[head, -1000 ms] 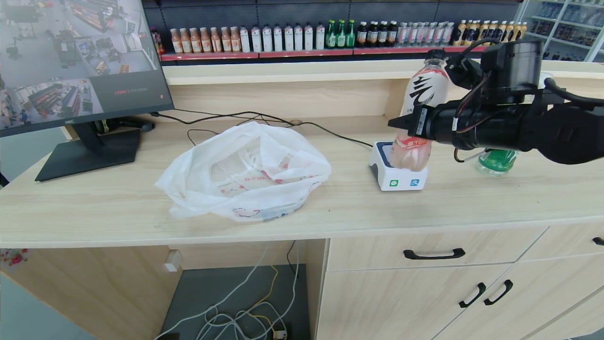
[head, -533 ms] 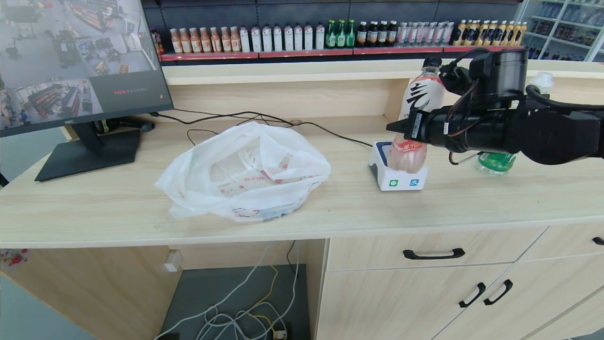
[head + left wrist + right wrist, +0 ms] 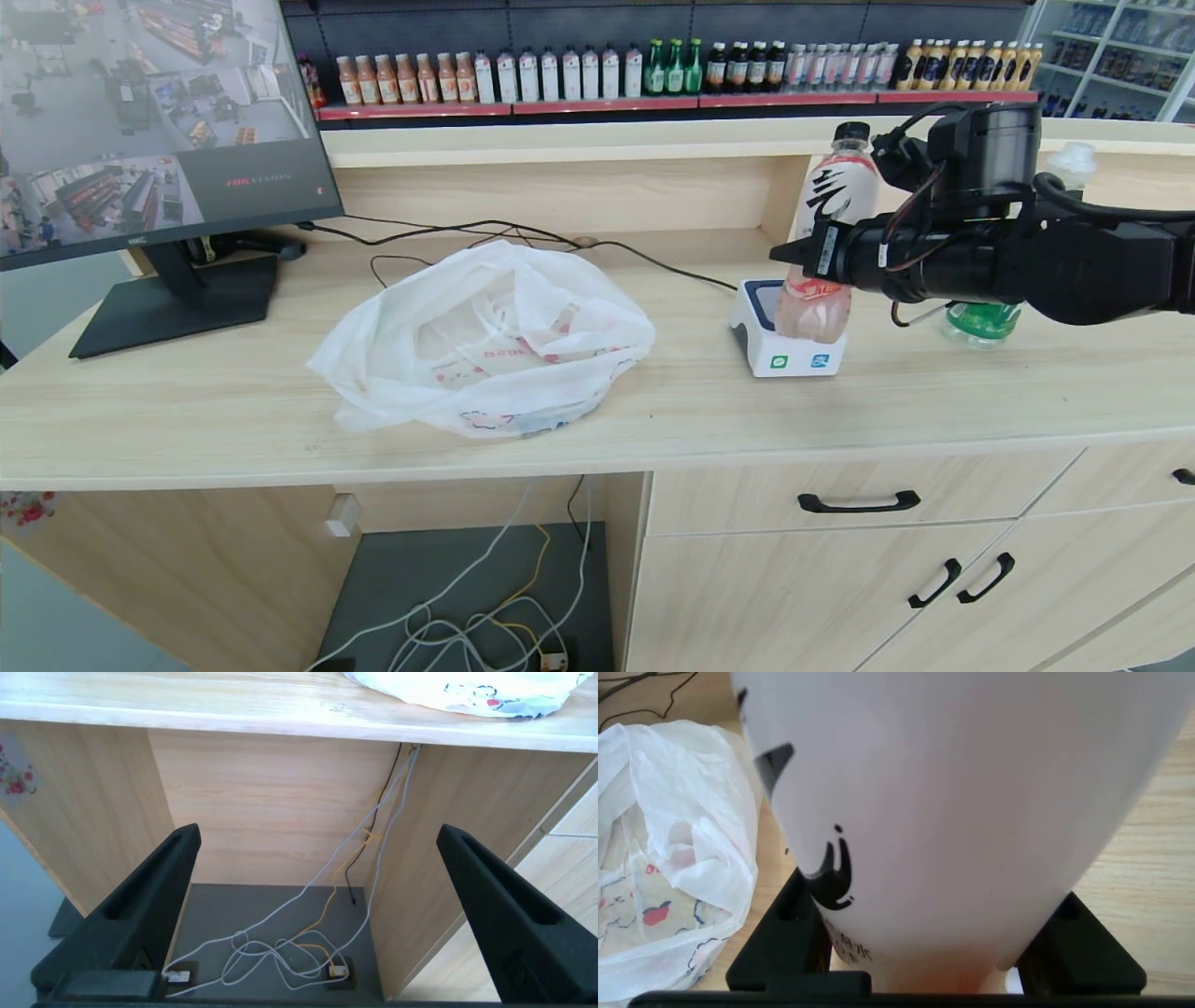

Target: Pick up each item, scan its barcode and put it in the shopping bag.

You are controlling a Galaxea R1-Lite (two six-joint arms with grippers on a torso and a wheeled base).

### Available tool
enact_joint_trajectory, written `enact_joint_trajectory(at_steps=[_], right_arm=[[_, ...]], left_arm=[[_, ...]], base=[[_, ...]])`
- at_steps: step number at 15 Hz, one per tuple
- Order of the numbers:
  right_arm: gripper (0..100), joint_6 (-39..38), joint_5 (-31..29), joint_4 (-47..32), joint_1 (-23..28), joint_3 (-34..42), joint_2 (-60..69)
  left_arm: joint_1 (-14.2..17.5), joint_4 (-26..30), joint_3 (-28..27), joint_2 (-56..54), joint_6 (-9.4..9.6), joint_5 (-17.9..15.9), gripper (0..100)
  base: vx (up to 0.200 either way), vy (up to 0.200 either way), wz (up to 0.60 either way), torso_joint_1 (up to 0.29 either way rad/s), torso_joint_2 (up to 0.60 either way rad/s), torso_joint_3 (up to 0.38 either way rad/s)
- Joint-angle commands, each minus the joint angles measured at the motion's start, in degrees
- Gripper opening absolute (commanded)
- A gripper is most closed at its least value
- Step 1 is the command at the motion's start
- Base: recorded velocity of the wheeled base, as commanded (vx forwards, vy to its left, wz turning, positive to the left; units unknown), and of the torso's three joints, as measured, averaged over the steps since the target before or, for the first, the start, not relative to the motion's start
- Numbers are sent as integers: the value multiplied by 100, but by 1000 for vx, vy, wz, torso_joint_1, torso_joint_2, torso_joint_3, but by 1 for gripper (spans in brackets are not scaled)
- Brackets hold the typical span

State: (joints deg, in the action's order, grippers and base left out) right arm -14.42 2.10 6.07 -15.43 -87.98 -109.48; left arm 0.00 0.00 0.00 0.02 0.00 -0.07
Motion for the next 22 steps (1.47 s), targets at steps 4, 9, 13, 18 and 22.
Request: enact_joint_trajectory(at_steps=[4, 9, 13, 18, 22], right_arm=[[0, 1, 1, 8, 5, 9, -3], [0, 1, 1, 8, 14, 26, -3], [0, 1, -8, 8, 14, 35, 6], [0, 27, -8, 8, -4, -97, 199], [0, 45, -8, 8, -21, -97, 630]], left_arm=[[0, 0, 0, -2, 0, -1, 100], [0, 0, 0, -2, 0, -1, 100], [0, 0, 0, -2, 0, -1, 100], [0, 0, 0, -2, 0, -1, 100], [0, 0, 0, -2, 0, 7, 100]], base=[[0, 0, 0, 0, 0, 0], [0, 0, 0, 0, 0, 0], [0, 0, 0, 0, 0, 0], [0, 0, 0, 0, 0, 0], [0, 0, 0, 0, 0, 0]])
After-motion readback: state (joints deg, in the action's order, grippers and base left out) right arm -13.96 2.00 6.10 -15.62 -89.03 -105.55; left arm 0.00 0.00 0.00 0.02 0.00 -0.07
